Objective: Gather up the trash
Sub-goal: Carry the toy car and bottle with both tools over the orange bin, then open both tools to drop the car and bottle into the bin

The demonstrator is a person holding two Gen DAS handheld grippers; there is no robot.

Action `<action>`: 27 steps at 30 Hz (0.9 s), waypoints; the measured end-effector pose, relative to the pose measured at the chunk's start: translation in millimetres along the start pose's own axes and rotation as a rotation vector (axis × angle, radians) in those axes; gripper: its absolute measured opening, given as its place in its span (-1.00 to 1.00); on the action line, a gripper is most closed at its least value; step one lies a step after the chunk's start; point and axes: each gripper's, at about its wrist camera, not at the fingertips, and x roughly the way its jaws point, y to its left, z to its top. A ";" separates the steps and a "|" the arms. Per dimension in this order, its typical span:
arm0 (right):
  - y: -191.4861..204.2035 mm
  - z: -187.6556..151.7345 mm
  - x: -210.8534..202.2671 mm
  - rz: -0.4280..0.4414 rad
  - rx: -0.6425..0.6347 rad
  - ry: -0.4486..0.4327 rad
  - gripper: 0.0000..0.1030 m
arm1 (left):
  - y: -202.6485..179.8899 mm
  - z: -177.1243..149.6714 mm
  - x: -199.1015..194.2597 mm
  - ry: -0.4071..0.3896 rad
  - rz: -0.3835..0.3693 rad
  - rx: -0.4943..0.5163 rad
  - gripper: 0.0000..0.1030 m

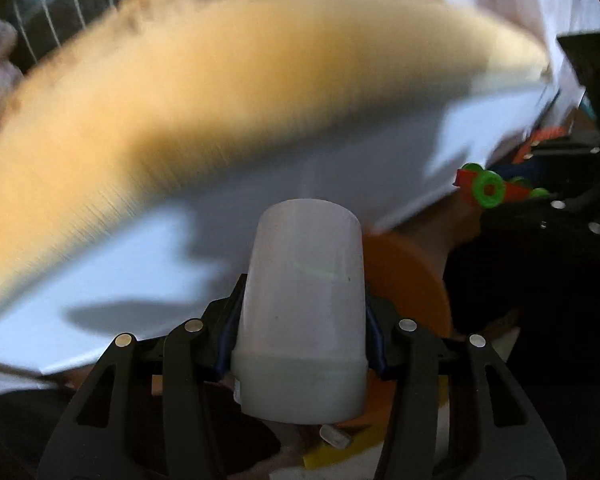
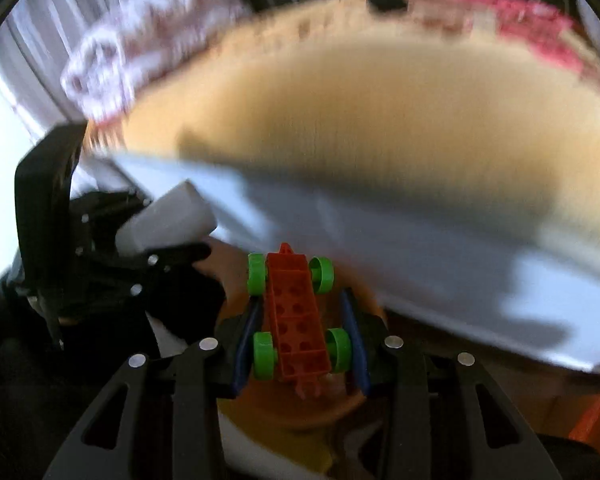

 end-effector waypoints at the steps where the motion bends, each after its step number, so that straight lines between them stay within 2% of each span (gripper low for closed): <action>1: -0.6 -3.3 13.4 -0.001 -0.002 0.038 -0.24 | -0.7 -4.2 17.1 0.054 -0.009 -0.005 -0.06; 4: -3.6 -6.9 58.2 0.002 -0.002 0.156 -0.24 | -5.6 -16.8 69.0 0.235 0.022 0.026 -0.06; 8: -6.7 -11.4 108.8 0.012 0.014 0.293 -0.24 | -14.1 -28.4 108.8 0.372 0.005 0.064 -0.06; 10: -5.9 -15.0 127.2 -0.006 -0.002 0.341 -0.24 | -17.6 -32.0 120.2 0.408 0.010 0.081 -0.06; 12: -6.9 -16.7 135.6 -0.011 0.000 0.371 -0.24 | -20.0 -34.0 126.5 0.431 0.011 0.090 -0.06; 24: -7.8 -14.5 133.3 -0.003 0.005 0.356 -0.23 | -23.6 -41.9 125.6 0.443 0.012 0.094 -0.05; 25: -8.4 -14.6 133.0 -0.001 0.005 0.357 -0.19 | -23.7 -41.9 125.5 0.446 0.014 0.094 -0.04; 26: -7.5 -15.8 133.6 0.002 0.009 0.364 0.17 | -24.7 -42.4 125.5 0.450 0.028 0.097 0.08; 27: -7.8 -16.4 133.9 -0.008 0.013 0.370 0.48 | -24.8 -42.9 125.7 0.453 0.050 0.101 0.42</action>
